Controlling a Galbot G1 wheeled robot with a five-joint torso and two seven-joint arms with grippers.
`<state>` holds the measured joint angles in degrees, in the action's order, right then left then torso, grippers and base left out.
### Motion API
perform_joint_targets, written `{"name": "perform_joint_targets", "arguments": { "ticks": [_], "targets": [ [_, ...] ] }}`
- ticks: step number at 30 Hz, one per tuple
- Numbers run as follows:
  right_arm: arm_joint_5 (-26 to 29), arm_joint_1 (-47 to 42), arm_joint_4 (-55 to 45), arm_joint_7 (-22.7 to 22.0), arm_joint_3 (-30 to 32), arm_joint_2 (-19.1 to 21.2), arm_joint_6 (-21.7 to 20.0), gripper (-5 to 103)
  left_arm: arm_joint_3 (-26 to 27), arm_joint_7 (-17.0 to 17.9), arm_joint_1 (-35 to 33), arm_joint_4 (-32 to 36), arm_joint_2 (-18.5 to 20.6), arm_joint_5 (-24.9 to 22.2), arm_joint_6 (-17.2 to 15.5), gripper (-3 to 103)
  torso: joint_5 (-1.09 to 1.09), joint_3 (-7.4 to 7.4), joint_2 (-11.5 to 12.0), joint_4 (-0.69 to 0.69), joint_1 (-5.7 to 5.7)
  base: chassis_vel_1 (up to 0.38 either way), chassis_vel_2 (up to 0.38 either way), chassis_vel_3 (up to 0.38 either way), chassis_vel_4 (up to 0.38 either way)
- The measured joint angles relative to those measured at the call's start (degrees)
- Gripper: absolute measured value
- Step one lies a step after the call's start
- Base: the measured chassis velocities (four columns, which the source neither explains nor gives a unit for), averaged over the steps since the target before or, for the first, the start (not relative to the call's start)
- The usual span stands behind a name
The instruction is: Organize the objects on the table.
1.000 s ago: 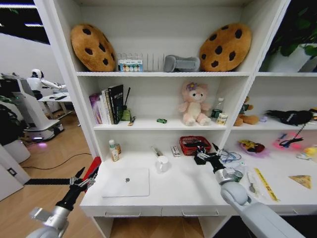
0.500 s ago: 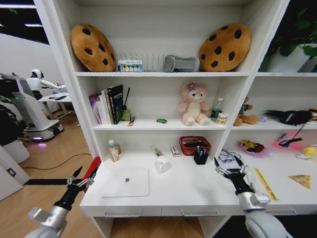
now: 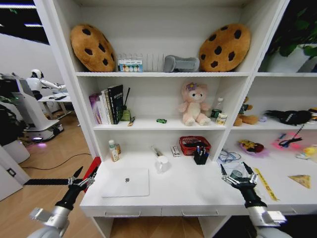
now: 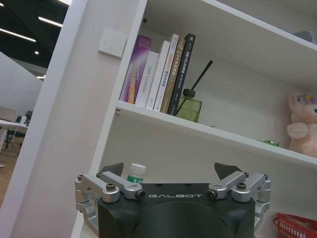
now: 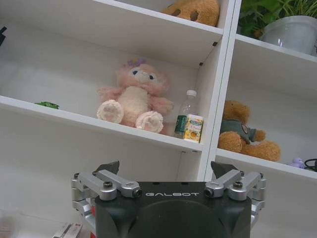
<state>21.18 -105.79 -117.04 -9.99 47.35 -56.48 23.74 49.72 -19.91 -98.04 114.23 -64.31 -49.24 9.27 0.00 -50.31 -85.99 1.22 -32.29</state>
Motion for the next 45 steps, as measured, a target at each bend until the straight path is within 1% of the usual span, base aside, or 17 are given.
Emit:
{"name": "perform_joint_targets", "arguments": {
  "ticks": [8,15,21,24,26,27,30,31,32,34,36,38,39,40,41,43,45],
  "targets": [
    [-0.48,-1.37,0.78,0.86,-0.46,-1.86,1.97,100,0.80,-0.81,-1.47,-0.05,1.22,-0.34,-0.14,100,-0.01,0.00,0.00,0.02,0.00,-0.016,-0.018,0.011,0.011],
    [-1.13,-1.14,1.51,1.35,-0.88,-2.68,3.02,100,0.29,-1.01,-2.11,0.25,1.17,0.21,-0.09,100,-0.01,0.00,0.00,-0.01,-0.01,-0.114,-0.120,0.130,0.098],
    [-0.42,-0.70,1.94,1.40,-0.91,-2.40,3.23,100,-0.30,-0.89,-2.31,0.63,0.78,0.74,-0.03,100,0.03,-0.01,0.00,0.02,-0.01,-0.214,-0.226,0.209,0.231],
    [-0.21,-0.55,2.19,1.41,-0.96,-2.19,3.31,100,-0.47,-0.87,-2.76,0.76,0.50,1.16,0.01,100,-0.04,0.00,0.00,0.00,0.00,-0.256,-0.269,0.286,0.243],
    [-0.20,-0.46,2.33,1.41,-0.97,-2.14,3.37,100,-0.47,-0.87,-2.87,0.82,0.45,1.20,0.02,100,0.02,0.00,0.00,-0.02,0.00,-0.266,-0.272,0.293,0.307],
    [-0.17,-0.34,2.54,1.42,-1.01,-2.05,3.45,100,-0.45,-0.89,-3.04,0.91,0.38,1.27,0.08,100,0.04,-0.01,0.01,0.01,-0.02,-0.312,-0.312,0.293,0.331],
    [-0.12,-0.27,2.54,1.42,-1.11,-1.96,3.50,100,-0.41,-0.92,-3.28,0.92,0.28,1.37,0.10,100,-0.08,0.00,-0.01,0.01,-0.01,-0.321,-0.343,0.349,0.335],
    [0.04,-0.21,2.54,1.42,-1.35,-1.93,3.50,100,-0.40,-0.93,-3.47,1.01,0.09,1.57,0.15,100,0.04,0.00,0.00,-0.01,0.00,-0.351,-0.353,0.349,0.363],
    [0.30,-0.08,2.55,1.35,-1.69,-1.93,3.53,100,-0.57,-0.94,-3.75,1.35,-0.21,1.86,0.21,100,0.06,-0.01,0.01,0.01,-0.02,-0.346,-0.357,0.323,0.354],
    [0.39,0.04,2.54,1.24,-1.92,-1.96,3.56,100,-0.75,-0.94,-4.09,1.67,-0.47,2.01,0.21,100,0.04,-0.01,0.00,0.02,-0.01,-0.346,-0.351,0.332,0.354],
    [0.34,0.21,2.59,1.11,-2.03,-1.99,3.57,100,-0.99,-0.96,-4.52,2.07,-0.84,2.39,0.21,100,-0.05,0.00,0.00,0.01,0.00,-0.299,-0.345,0.294,0.266],
    [-0.11,0.83,3.25,0.52,-2.41,-2.08,4.60,100,-1.11,-0.99,-5.21,2.73,-1.38,3.02,0.31,100,0.09,-0.01,0.00,-0.02,0.00,-0.170,-0.216,0.233,0.190],
    [-0.55,1.31,3.68,0.13,-2.46,-2.09,5.44,100,-1.12,-1.07,-5.65,3.12,-1.59,3.27,0.36,100,0.01,0.00,0.00,-0.02,0.01,0.015,-0.176,0.087,0.033],
    [-0.55,1.31,3.68,0.13,-2.46,-2.09,5.44,100,-1.12,-1.07,-5.65,3.12,-1.59,3.27,0.36,100,0.01,0.00,0.00,-0.02,0.01,0.015,-0.176,0.087,0.033],
    [-0.70,1.45,3.84,-0.03,-2.46,-2.04,5.63,100,-1.10,-1.20,-5.98,3.36,-1.72,3.57,0.46,100,-0.02,0.00,0.00,0.04,0.00,-0.050,-0.133,0.087,-0.020],
    [-0.71,1.46,3.87,-0.14,-2.46,-1.99,5.64,100,-1.04,-1.32,-6.13,3.44,-1.78,3.76,0.55,100,0.00,0.00,0.00,0.08,0.00,-0.025,-0.067,0.043,-0.010],
    [-0.70,1.46,3.88,-0.17,-2.46,-1.95,5.64,100,-0.98,-1.36,-6.25,3.46,-1.83,3.84,0.63,100,0.03,0.00,0.00,0.06,0.00,-0.033,0.083,-0.016,-0.069]
  ]
}}
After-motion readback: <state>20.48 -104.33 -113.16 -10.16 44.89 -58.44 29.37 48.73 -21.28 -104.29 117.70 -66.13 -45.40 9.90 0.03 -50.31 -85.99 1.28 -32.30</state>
